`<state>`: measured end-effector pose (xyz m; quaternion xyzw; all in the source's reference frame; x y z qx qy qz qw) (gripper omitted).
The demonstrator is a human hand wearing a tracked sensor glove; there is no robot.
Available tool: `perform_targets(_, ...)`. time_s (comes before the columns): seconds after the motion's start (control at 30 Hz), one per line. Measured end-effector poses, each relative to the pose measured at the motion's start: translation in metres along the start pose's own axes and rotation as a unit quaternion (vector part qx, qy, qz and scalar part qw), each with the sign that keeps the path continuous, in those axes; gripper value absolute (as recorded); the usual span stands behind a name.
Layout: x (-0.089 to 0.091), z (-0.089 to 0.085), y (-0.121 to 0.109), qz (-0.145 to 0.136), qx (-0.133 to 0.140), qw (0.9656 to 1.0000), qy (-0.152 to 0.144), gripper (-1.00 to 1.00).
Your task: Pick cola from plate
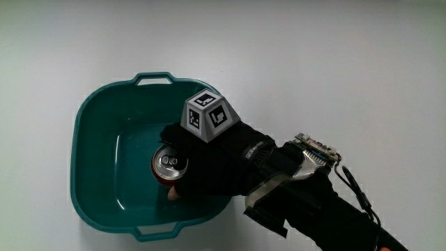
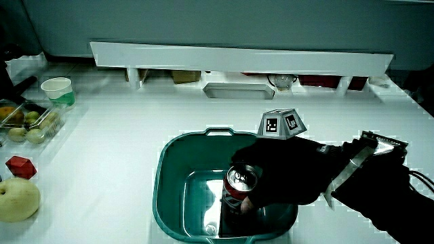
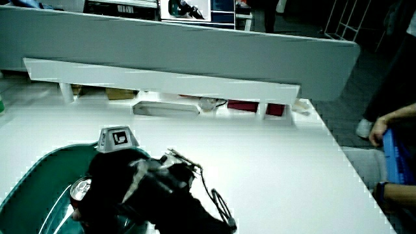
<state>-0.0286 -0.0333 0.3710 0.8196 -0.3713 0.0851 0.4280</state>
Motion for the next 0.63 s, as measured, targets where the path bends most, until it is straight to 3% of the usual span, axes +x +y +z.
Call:
perform_targets(0.13,0.0,0.003,-0.004,0.003,0.006,1.0,0.0,1.0)
perform_targets(0.33,0.002,0.016,-0.019,0.006,0.019,0.9998,0.007,1.0)
perform_targets(0.47,0.008,0.024,-0.032,0.024,0.019,0.999,0.031,1.0)
perform_targets(0.53,0.01,0.031,-0.041,0.006,0.038,0.999,0.02,1.0)
perform_targets(0.57,0.013,0.031,-0.042,0.017,0.025,0.9992,0.026,1.0)
perform_targets(0.63,0.017,0.036,-0.049,0.024,0.025,0.9986,0.039,1.0)
